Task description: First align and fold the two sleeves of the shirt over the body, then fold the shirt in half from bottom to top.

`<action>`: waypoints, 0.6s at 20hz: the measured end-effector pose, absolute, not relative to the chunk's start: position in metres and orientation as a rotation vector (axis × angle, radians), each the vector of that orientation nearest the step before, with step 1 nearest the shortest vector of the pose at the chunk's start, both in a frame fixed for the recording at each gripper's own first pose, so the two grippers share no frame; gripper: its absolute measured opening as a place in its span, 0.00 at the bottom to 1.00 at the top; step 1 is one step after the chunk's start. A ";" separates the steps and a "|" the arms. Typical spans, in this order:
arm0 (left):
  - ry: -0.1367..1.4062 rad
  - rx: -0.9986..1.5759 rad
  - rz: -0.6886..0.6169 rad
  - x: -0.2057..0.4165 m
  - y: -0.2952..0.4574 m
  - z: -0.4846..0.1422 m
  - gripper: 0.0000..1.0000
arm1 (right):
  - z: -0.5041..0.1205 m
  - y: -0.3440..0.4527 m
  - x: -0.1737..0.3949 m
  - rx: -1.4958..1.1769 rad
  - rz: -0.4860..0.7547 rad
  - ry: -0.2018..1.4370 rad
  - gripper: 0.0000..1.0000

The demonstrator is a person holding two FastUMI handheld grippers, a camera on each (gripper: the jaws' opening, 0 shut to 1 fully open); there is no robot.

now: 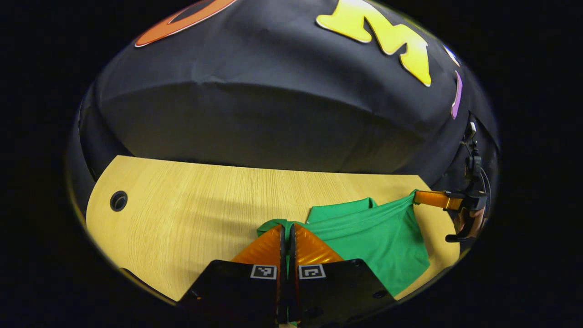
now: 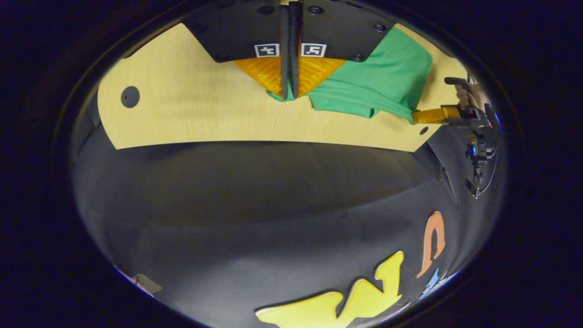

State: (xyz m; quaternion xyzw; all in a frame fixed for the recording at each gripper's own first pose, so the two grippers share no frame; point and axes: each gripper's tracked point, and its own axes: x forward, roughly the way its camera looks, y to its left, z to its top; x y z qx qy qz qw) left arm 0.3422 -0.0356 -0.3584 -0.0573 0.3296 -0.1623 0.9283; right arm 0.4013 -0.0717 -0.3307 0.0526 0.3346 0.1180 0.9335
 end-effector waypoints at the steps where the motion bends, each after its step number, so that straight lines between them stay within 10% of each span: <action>1: 0.670 -0.092 -0.316 0.350 -0.033 -0.364 0.04 | -0.339 -0.073 0.409 0.097 0.226 0.679 0.05; 12: 0.694 -0.143 -0.245 0.349 -0.037 -0.383 0.18 | -0.359 -0.075 0.419 0.055 0.166 0.687 0.09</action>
